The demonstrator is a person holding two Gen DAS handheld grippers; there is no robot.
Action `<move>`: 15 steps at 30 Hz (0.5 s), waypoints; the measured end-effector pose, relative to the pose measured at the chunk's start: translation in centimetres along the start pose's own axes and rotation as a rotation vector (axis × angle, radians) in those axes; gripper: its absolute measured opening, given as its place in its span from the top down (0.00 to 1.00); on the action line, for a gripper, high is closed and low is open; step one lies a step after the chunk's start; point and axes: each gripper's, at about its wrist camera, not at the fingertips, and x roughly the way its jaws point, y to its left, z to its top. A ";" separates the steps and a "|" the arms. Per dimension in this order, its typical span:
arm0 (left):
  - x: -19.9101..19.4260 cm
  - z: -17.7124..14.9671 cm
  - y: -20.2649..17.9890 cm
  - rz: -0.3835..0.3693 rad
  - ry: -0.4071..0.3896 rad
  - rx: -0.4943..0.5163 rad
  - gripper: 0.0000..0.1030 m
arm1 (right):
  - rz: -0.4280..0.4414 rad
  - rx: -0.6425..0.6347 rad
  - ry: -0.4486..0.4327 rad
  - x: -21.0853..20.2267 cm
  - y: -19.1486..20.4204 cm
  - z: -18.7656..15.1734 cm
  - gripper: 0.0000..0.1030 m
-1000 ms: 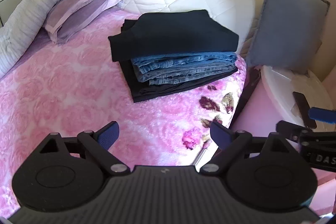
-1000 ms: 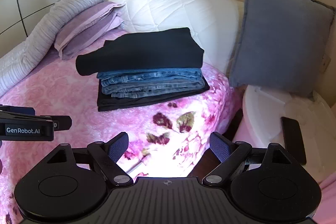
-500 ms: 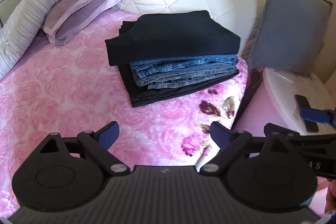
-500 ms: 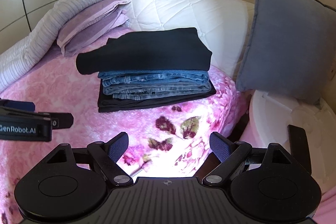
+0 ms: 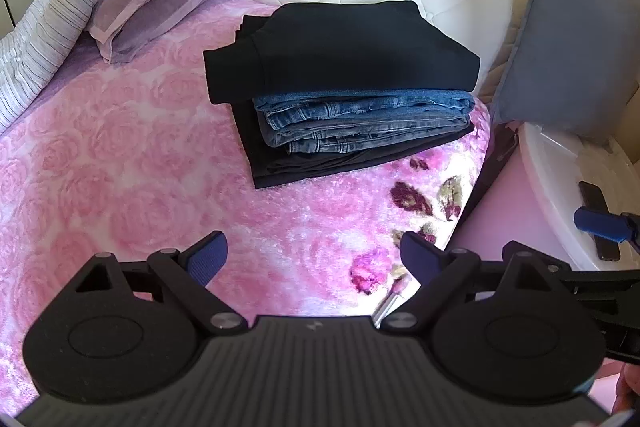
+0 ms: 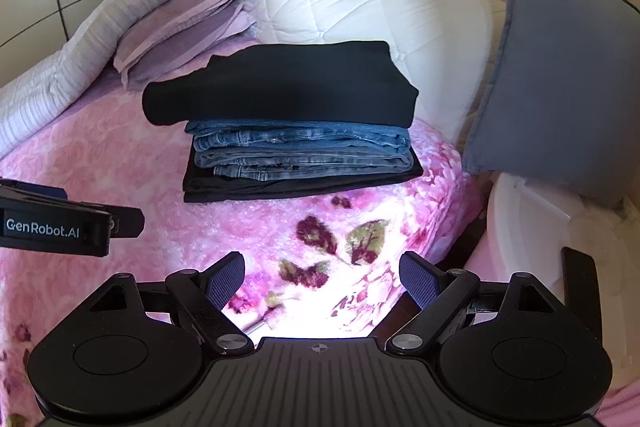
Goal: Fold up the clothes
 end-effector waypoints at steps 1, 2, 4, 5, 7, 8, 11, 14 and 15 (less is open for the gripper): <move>0.1 0.0 -0.1 -0.001 -0.001 0.002 0.11 | -0.001 -0.007 0.000 0.0 0.0 0.0 0.15; 0.1 0.1 -0.1 -0.002 -0.001 0.005 0.11 | -0.002 -0.012 0.000 0.0 0.0 0.1 0.15; 0.2 0.1 -0.3 -0.003 -0.001 0.007 0.11 | -0.002 -0.020 0.001 0.0 0.0 0.2 0.15; 0.3 0.1 -0.3 -0.004 -0.002 0.008 0.11 | -0.003 -0.023 0.002 0.1 -0.1 0.2 0.15; 0.4 0.2 -0.3 -0.001 0.000 0.009 0.11 | 0.000 -0.025 0.007 0.2 -0.1 0.3 0.15; 0.5 0.3 -0.3 0.000 0.001 0.007 0.11 | -0.001 -0.024 0.009 0.3 -0.1 0.3 0.15; 0.5 0.3 -0.2 -0.001 -0.001 0.000 0.11 | -0.004 -0.022 0.012 0.2 0.0 0.2 0.15; 0.5 0.3 -0.1 -0.007 -0.003 -0.022 0.11 | -0.002 -0.018 0.019 0.2 0.0 0.3 0.15; 0.5 0.3 0.0 -0.008 -0.002 -0.031 0.11 | -0.002 -0.016 0.021 0.2 0.0 0.4 0.15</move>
